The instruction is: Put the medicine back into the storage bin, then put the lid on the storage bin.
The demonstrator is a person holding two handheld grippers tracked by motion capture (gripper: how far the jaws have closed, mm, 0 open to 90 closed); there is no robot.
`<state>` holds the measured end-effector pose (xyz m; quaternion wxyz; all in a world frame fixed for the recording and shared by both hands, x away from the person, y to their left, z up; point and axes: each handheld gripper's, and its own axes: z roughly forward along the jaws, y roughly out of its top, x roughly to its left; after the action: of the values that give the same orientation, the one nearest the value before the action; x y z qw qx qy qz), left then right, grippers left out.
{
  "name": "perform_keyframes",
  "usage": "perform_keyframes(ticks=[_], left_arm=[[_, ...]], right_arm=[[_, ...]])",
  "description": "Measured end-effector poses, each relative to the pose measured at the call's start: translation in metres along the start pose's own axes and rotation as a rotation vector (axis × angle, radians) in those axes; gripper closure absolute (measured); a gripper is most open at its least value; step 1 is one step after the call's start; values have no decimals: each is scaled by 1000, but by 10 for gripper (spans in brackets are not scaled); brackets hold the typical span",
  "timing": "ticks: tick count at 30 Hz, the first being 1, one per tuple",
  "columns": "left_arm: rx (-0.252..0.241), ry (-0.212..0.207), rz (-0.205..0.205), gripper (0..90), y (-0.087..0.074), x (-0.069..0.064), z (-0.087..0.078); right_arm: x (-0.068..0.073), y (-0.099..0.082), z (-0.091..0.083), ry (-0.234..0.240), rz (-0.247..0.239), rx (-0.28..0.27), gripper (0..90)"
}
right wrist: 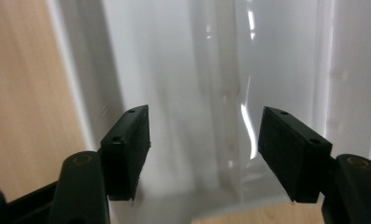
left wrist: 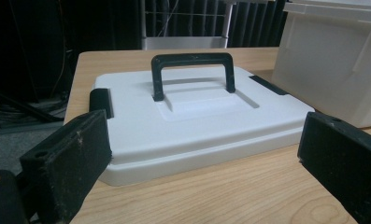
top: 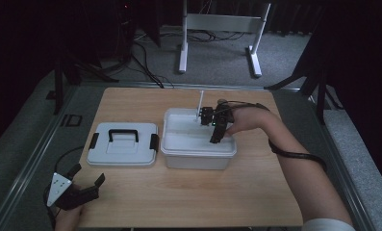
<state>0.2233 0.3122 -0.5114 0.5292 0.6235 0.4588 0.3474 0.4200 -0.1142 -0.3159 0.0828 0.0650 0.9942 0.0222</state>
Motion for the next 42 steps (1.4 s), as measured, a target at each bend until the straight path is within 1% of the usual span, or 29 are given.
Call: perform_keyframes(ticks=[1, 3, 4, 5, 6, 8, 9, 10, 13, 16, 18, 19, 20, 21, 22, 24, 25, 27, 28, 29, 30, 32, 34, 35, 36, 37, 38, 40, 42], left_arm=[[-2, 0, 5, 25, 0, 0, 0], [0, 7, 7, 25, 0, -1, 0], [0, 8, 8, 25, 0, -1, 0], [-1, 11, 8, 25, 0, -1, 0], [0, 10, 9, 24, 0, -1, 0], [4, 5, 13, 20, 0, -1, 0], [6, 4, 17, 17, 0, -2, 0], [10, 5, 18, 17, 0, -2, 1], [17, 6, 16, 16, 1, -2, 1], [20, 2, 23, 16, 1, -2, 1], [25, 8, 20, 17, 1, -2, 2], [28, 19, 13, 17, 1, -1, 2], [34, 17, -1, 18, 1, 0, 2], [37, 10, -5, 18, 1, 0, 3], [42, 13, -4, 18, 2, 0, 3], [61, 1, 11, 18, 2, 0, 4], [73, 1, 23, 18, 3, -1, 5], [93, -13, 38, 18, 3, -1, 6], [95, -17, 38, 18, 3, -2, 7], [106, -30, 40, 18, 4, -1, 8], [120, -33, 43, 18, 4, -1, 9], [137, -48, 47, 18, 5, 0, 10], [159, -63, 58, 19, 6, 0, 13], [174, -73, 64, 19, 6, 0, 14], [187, -83, 70, 19, 6, 0, 15], [199, -98, 80, 19, 7, 0, 16], [213, -104, 91, 20, 7, 0, 17], [237, -123, 106, 20, 9, 0, 19], [264, -128, 134, 20, 10, -1, 21]], right_arm=[[2, -4, -2, 0, 3, 2, 292], [6, -11, -6, -10, 4, 7, 291], [7, -15, -8, -5, 7, 6, 284], [9, -18, -10, -6, 14, 8, 280], [10, -22, -11, -17, 19, 11, 280], [14, -32, -16, -10, 33, 3, 253], [15, -37, -18, -18, 41, -1, 253], [16, -42, -19, -16, 45, -4, 252], [22, -55, -21, -32, 60, -1, 239], [29, -73, -22, -32, 71, -3, 227], [35, -83, -22, -40, 80, 6, 221], [38, -88, -22, -42, 82, 3, 221], [42, -94, -22, -32, 91, -9, 221], [45, -100, -22, -31, 92, -13, 221], [48, -103, -22, -30, 94, -20, 222], [54, -113, -18, -22, 109, -29, 223], [56, -115, -15, -20, 111, -29, 223], [63, -121, -5, -19, 109, -27, 223], [66, -123, -1, -21, 107, -26, 223], [68, -125, 3, -18, 108, -32, 223], [71, -127, 7, -9, 117, -37, 223], [75, -131, 15, -12, 108, -37, 231], [79, -134, 23, -6, 121, -39, 231], [80, -136, 27, -10, 124, -47, 232], [81, -139, 30, -2, 135, -55, 232], [82, -141, 34, -1, 139, -66, 232], [84, -143, 37, 5, 144, -74, 233], [87, -146, 44, 13, 153, -72, 233], [90, -149, 49, 7, 157, -77, 234]])
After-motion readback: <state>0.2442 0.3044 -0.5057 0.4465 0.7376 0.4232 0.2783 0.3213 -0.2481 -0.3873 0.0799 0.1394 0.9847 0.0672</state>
